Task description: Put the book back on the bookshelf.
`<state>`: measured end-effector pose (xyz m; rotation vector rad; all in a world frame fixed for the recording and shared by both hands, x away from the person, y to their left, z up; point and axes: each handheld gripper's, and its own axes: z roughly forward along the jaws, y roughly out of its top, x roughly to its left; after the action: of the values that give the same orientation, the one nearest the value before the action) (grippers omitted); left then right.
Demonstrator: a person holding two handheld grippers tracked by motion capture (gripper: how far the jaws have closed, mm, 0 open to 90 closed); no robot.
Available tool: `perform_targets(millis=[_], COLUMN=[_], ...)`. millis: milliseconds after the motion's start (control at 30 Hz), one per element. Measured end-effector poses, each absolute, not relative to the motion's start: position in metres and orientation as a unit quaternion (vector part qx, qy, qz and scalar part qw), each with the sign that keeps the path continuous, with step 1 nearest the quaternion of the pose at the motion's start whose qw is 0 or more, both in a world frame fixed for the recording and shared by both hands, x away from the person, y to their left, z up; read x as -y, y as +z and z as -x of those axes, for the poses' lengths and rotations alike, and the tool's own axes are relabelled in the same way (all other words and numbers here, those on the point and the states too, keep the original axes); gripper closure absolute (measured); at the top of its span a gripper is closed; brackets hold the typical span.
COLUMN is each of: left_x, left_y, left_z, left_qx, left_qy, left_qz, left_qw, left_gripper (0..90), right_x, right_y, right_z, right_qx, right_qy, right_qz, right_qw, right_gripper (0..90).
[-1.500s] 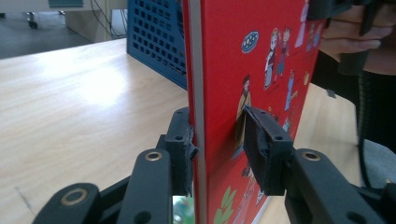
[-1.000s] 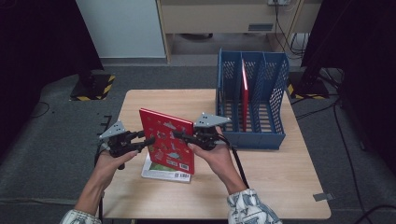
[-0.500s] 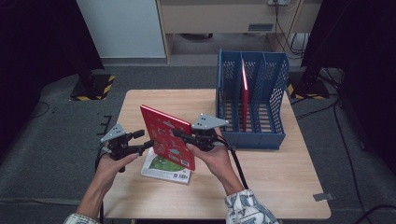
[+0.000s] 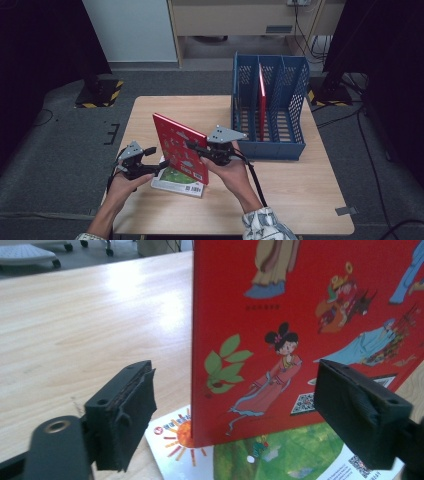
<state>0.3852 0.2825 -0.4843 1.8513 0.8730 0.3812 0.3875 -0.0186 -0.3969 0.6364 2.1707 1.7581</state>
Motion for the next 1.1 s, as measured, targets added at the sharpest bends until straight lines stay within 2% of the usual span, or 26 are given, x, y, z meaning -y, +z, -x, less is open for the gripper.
perform_targets(millis=[167,300,500,700,1100], left_x=[-0.275,-0.269,-0.261,-0.258,-0.253], left_y=[-0.489,-0.491,-0.496,-0.496,-0.495], left_z=[-0.381,-0.381,-0.381,-0.386,-0.393], left_qx=[-0.358,-0.358,-0.354,-0.376,-0.386], left_qy=[0.158,0.154,0.163,0.18,0.194], left_qz=[-0.775,-0.778,-0.787,-0.765,-0.76], left_qw=[0.497,0.493,0.479,0.491,0.485], left_gripper=[10.5,11.1,14.2,19.4,18.4], right_x=[0.017,0.014,0.014,0.014,0.015], right_y=[-0.395,-0.391,-0.39,-0.389,-0.388], right_z=[-0.384,-0.383,-0.384,-0.386,-0.391], right_qx=[-0.745,-0.745,-0.745,-0.745,-0.745], right_qy=[0.613,0.612,0.613,0.614,0.61], right_qz=[-0.223,-0.223,-0.22,-0.22,-0.228], right_qw=[0.138,0.143,0.14,0.138,0.145], right_gripper=[73.7,70.3,78.1,78.4,78.1])
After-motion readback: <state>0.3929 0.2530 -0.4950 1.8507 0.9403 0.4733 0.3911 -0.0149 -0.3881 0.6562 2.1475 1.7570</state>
